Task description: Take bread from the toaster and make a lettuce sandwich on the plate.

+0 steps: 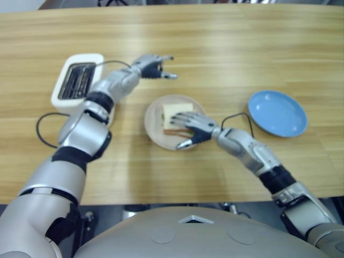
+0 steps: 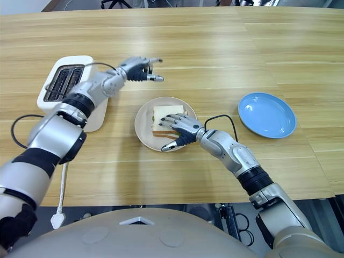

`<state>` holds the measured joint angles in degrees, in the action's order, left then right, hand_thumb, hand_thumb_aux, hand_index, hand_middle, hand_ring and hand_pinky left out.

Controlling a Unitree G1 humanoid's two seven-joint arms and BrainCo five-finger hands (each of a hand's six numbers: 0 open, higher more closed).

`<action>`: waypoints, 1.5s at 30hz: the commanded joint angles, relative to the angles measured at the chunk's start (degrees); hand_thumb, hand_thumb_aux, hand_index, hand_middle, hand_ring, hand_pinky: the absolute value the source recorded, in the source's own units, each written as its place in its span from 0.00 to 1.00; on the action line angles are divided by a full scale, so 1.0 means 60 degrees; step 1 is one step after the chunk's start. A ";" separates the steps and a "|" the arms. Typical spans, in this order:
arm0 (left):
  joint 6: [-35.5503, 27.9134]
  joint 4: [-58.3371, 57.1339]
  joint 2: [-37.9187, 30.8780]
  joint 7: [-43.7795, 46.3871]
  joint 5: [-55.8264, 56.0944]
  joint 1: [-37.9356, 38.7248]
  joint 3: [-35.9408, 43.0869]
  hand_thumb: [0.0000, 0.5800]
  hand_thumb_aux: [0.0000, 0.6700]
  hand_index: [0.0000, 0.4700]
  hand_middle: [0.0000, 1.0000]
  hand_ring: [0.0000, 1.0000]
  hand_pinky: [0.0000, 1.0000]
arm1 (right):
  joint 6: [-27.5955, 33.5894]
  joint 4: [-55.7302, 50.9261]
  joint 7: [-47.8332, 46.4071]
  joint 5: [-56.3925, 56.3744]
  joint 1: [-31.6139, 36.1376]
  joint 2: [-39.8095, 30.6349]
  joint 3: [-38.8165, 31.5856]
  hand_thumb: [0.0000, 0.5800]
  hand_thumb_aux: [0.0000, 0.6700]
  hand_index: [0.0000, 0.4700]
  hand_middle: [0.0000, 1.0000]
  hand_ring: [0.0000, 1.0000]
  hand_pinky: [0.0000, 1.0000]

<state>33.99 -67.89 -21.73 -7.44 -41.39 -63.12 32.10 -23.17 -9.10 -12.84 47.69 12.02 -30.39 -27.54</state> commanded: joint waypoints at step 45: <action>-0.4679 1.3269 -0.5546 1.1261 0.8072 1.0207 -0.2382 1.00 1.00 0.98 1.00 1.00 1.00 | 0.3623 0.6166 -0.6024 -0.8180 -0.4183 -0.4169 0.3814 1.00 1.00 0.98 1.00 1.00 1.00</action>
<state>8.09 11.53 -54.26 57.08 9.70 -2.69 14.72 -2.59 28.10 -47.17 -3.03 -14.62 -56.48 -0.52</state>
